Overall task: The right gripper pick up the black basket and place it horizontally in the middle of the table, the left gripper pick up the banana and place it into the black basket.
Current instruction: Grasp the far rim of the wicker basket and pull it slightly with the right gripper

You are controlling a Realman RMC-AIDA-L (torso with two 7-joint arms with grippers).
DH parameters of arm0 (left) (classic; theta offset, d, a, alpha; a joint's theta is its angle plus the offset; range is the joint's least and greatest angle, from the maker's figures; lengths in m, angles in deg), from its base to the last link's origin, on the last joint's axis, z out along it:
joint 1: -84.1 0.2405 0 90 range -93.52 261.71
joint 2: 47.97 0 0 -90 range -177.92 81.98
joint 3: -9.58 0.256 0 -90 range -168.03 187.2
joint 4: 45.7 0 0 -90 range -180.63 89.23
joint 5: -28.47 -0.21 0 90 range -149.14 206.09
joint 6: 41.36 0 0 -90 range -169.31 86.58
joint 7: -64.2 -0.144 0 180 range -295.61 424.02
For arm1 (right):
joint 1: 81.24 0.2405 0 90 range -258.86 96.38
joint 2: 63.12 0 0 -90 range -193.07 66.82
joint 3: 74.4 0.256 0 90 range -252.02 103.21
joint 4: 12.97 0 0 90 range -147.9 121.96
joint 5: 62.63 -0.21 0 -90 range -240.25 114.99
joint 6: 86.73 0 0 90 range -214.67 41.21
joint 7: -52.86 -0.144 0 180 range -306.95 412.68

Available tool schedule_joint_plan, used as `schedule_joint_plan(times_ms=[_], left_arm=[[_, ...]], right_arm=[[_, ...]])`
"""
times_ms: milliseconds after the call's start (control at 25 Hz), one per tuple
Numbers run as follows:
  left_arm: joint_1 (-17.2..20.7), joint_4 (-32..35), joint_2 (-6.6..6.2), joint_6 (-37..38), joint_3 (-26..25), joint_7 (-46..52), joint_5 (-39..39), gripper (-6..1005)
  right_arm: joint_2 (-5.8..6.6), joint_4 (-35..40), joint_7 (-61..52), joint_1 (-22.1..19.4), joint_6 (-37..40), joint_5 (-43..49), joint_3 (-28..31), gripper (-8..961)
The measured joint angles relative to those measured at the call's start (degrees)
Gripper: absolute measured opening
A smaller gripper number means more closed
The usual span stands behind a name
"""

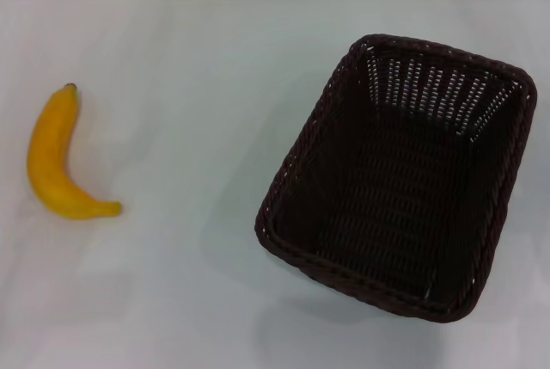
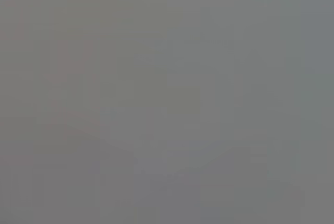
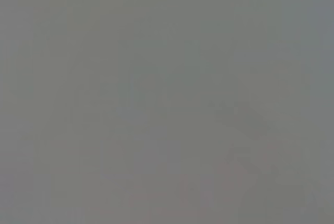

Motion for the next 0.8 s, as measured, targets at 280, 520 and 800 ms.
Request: schedule_joint_plan(times_ms=[280, 520, 800], left_arm=[[0.0, 0.0, 0.00, 0.0, 0.0, 0.0, 0.0, 874], [-0.1, 0.0, -0.03, 0.0, 0.5, 0.1, 0.0, 874], [-0.3, -0.2, -0.10, 0.1, 0.7, 0.1, 0.0, 873]], right_arm=[[0.00, 0.0, 0.0, 0.0, 0.0, 0.0, 0.0, 848], [0.08, 0.2, 0.0, 0.0, 0.3, 0.0, 0.0, 848], [2.48, 6.3, 0.0, 0.6, 9.6, 0.6, -0.2, 847]])
